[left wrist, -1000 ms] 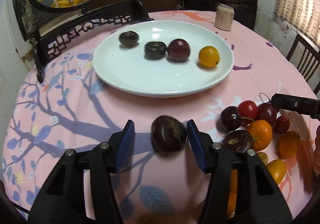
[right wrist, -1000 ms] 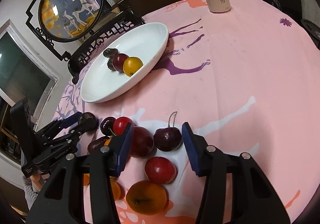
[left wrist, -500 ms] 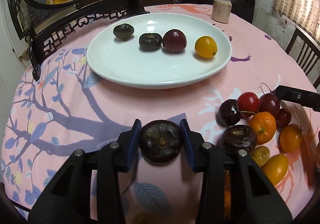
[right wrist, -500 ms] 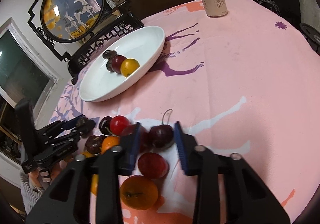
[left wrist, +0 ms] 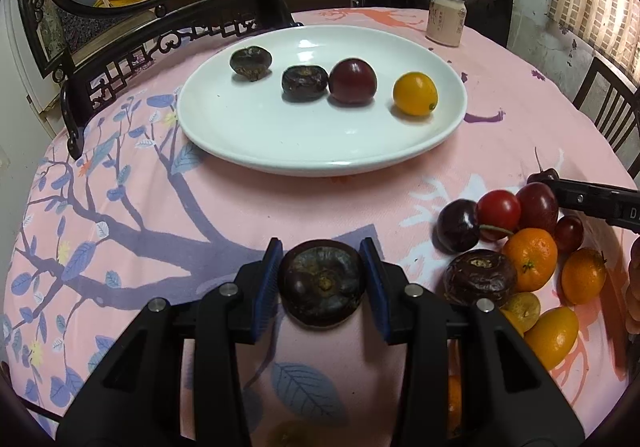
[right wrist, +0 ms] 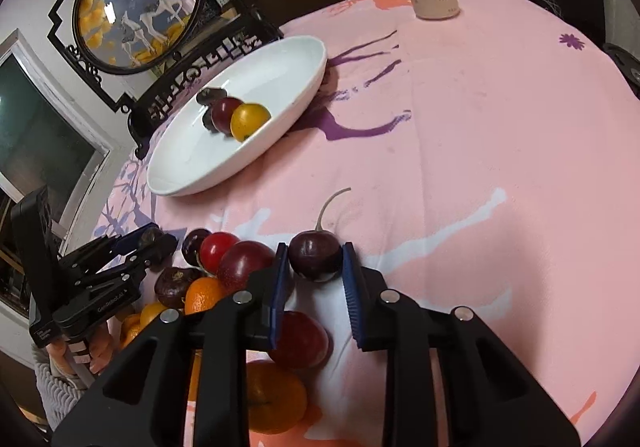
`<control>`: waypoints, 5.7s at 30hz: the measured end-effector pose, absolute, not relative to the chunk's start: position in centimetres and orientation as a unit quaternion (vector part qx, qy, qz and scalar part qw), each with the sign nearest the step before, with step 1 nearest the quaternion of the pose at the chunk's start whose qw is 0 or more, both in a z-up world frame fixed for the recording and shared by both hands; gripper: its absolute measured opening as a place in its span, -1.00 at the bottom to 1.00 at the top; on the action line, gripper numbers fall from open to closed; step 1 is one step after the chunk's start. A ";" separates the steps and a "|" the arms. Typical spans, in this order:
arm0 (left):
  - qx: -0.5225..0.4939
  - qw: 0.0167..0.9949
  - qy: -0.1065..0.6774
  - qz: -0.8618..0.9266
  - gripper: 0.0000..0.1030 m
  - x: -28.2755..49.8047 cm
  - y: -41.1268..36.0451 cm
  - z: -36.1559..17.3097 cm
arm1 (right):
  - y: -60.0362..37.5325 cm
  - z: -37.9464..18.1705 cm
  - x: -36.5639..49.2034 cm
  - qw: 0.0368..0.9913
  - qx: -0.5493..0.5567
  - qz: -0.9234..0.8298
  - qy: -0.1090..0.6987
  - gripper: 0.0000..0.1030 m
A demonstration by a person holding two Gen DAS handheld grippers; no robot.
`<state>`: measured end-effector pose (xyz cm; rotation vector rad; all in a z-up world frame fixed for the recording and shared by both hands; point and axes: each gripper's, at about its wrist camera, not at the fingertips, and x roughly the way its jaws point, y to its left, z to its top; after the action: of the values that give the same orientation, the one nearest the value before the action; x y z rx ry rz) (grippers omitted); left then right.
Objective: Organize fruits
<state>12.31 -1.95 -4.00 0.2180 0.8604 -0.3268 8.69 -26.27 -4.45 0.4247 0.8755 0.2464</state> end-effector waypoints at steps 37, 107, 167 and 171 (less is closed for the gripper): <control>0.027 0.903 0.408 -0.133 0.18 12.6 3.1 -1.7 | -19.9 -1.8 13.0 0.876 0.148 0.187 0.418 0.12; 0.108 0.890 0.416 -0.150 -0.41 4.0 2.9 -4.7 | -24.7 -3.8 -0.1 0.887 0.204 0.154 0.385 0.14; 0.123 0.899 0.380 -0.178 0.55 10.0 -3.9 -2.5 | -22.9 -0.4 7.8 0.896 0.178 0.154 0.376 0.28; 0.122 0.896 0.377 -0.202 0.55 10.2 -5.1 -2.3 | -23.3 -0.3 7.8 0.897 0.183 0.150 0.373 0.28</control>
<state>10.17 -5.08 -2.31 0.2521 0.7808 -0.4182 7.83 -23.26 -0.27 0.3783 0.7728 0.3101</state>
